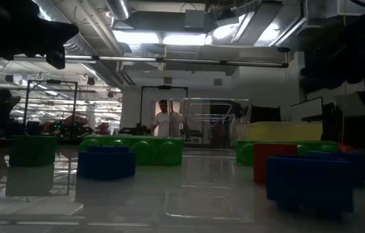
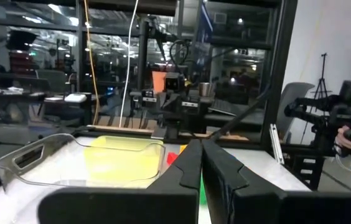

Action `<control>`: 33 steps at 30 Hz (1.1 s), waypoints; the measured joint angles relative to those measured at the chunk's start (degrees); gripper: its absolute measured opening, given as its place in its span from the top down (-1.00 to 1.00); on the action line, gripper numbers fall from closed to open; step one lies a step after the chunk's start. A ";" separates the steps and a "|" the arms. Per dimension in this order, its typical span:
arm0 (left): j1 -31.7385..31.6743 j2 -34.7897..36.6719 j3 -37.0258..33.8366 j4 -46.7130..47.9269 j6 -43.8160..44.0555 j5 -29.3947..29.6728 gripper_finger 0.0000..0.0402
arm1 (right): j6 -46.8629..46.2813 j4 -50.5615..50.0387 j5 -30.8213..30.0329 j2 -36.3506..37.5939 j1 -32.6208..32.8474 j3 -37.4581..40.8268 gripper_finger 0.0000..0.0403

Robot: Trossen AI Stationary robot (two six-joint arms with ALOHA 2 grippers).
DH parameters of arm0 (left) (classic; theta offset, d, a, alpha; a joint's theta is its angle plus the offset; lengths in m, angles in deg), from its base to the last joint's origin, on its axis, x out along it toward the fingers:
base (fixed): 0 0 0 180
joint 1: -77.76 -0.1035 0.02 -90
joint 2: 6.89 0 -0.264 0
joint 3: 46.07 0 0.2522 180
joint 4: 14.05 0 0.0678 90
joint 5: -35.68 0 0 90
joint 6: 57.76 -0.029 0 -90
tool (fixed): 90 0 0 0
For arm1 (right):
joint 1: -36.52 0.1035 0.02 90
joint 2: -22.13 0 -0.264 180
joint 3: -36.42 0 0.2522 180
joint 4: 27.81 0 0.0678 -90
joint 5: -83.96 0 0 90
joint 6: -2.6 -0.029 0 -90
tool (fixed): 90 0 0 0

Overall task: Sort blocks by size
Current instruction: Put the large yellow game piece into the transparent bin

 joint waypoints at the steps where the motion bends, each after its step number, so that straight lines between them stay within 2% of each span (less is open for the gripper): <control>1: 0.00 0.00 0.00 -0.02 0.02 0.00 1.00 | -0.04 0.02 0.57 0.00 0.00 0.02 0.89; 14: 0.00 0.00 0.00 -1.09 -0.05 0.00 1.00 | -0.06 1.95 1.43 0.00 0.00 0.22 0.89; 24: -0.04 0.00 0.02 -3.23 -4.05 0.02 1.00 | -0.39 2.20 -0.08 0.00 0.00 0.22 0.87; 30: -0.04 -0.02 0.02 -3.40 0.82 1.10 0.99 | -0.74 2.25 -0.10 0.00 -0.02 0.22 0.55; 33: -0.04 -0.02 0.02 -3.87 3.85 3.62 0.88 | -0.74 2.27 -0.11 0.00 -0.01 0.20 0.36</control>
